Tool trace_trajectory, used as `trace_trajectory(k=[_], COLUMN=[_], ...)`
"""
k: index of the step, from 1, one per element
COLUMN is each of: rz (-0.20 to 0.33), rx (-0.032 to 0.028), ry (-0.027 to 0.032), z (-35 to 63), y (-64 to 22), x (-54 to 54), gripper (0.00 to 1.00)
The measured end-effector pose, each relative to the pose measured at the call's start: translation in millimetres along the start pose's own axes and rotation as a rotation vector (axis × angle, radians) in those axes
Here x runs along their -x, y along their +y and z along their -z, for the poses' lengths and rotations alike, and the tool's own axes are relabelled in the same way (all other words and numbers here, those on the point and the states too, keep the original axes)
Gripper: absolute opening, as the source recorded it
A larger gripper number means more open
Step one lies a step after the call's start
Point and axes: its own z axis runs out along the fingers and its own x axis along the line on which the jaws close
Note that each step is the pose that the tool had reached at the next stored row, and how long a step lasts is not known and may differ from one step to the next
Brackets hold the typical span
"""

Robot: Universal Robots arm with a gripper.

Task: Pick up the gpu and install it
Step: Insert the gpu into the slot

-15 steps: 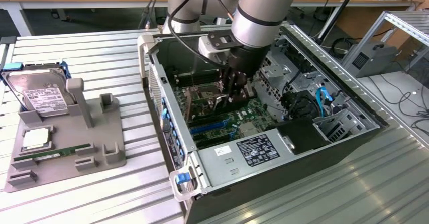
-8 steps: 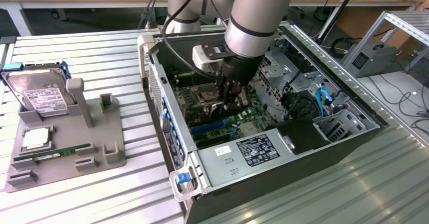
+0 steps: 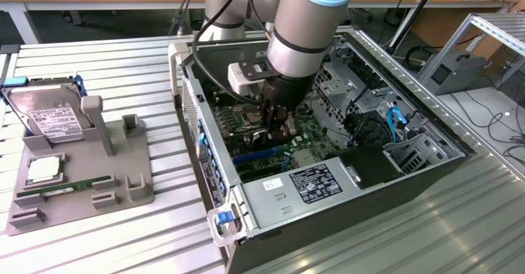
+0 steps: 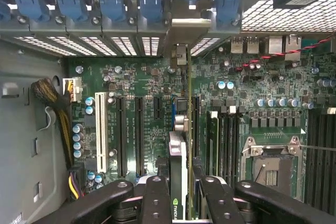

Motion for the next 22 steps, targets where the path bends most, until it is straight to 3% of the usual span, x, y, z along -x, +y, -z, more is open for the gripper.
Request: trace_trajectory(k=[2, 3, 4, 6, 13, 19, 20, 22], rz=[0.000, 0.000, 0.000, 0.000, -0.042, -0.047, -0.047, -0.047], rx=[0.0000, 0.0001, 0.0000, 0.0000, -0.0020, -0.0024, -0.0024, -0.0026], ry=[0.0010, 0.0040, 0.0108, 0.0152, 0.0164, 0.0164, 0.0177, 0.0273], z=[-1.9, -2.0, -2.0, -2.1, -2.1, -2.2, -2.3, -2.3], y=[0.2, 0.3, 0.3, 0.3, -0.8, -0.4, -0.3, -0.2], x=[-0.1, -0.1, -0.2, -0.2, 0.0, 0.3, 0.4, 1.7], gripper=[0.27, 0.27, 0.27, 0.27, 0.27, 0.27, 0.27, 0.27])
